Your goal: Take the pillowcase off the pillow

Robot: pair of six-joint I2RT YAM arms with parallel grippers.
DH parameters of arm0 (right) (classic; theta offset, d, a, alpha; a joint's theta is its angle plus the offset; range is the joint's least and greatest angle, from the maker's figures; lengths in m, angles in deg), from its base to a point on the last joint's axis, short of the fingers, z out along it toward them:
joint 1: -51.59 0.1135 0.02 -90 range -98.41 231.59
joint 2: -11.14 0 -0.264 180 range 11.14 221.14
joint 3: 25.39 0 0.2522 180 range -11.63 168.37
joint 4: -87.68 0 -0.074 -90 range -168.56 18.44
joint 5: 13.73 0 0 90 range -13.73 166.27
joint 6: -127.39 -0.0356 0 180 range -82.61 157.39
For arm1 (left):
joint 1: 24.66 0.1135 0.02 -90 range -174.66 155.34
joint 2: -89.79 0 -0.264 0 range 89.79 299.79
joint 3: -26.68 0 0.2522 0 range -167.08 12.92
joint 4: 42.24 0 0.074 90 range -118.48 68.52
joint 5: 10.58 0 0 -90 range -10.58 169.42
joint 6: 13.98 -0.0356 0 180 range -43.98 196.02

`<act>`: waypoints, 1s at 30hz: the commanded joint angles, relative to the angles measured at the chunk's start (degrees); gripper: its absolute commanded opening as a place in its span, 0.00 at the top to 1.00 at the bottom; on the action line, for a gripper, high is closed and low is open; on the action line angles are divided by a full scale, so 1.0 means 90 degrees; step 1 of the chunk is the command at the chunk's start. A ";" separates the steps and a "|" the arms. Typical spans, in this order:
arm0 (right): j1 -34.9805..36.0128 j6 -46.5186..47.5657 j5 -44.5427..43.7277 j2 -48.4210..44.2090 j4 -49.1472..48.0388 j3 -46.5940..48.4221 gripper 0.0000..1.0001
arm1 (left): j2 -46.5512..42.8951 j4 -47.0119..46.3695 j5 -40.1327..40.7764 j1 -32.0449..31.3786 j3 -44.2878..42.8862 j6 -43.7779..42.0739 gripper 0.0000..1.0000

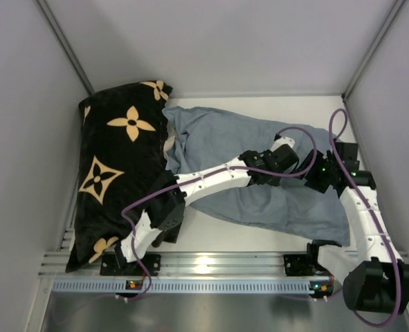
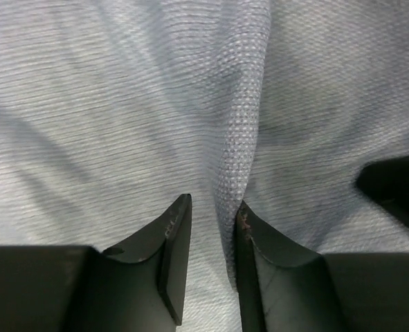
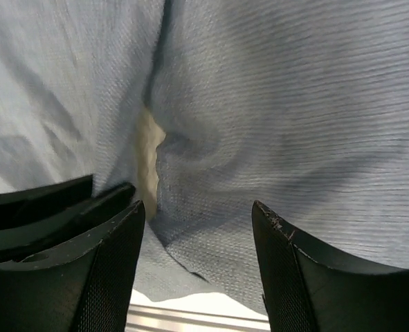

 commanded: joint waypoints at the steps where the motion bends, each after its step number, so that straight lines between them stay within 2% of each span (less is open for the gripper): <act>1: 0.0896 -0.0186 -0.0669 0.0139 -0.0240 0.0249 0.40 | -0.0784 -0.0087 0.0461 0.0097 0.0298 -0.0089 0.67; 3: 0.1318 -0.0410 -0.0914 0.0061 -0.0357 0.0239 0.40 | -0.0922 -0.0087 0.0550 0.0175 0.0454 -0.0089 0.70; 9: 0.1495 -0.0440 -0.0983 0.0324 -0.0483 0.0239 0.40 | -0.1449 -0.0116 0.0472 0.0555 0.1254 0.0028 0.81; 12: 0.1923 -0.0479 -0.1031 0.0636 -0.0552 0.0258 0.40 | -0.1635 -0.0272 0.0307 0.0654 0.1635 0.0068 0.87; 19: 0.2881 -0.0733 -0.2054 0.0862 -0.0582 0.0122 0.40 | -0.1684 -0.0751 -0.0094 0.0703 0.2368 0.0175 1.00; 24: 0.3417 -0.0850 -0.2339 0.0930 -0.0582 -0.0054 0.40 | -0.1655 -0.0995 -0.0270 0.0722 0.2720 0.0253 1.00; 30: 0.3887 -0.1094 -0.3442 0.1223 -0.0280 -0.0152 0.46 | -0.1742 -0.1132 -0.0387 0.0742 0.2837 0.0302 1.00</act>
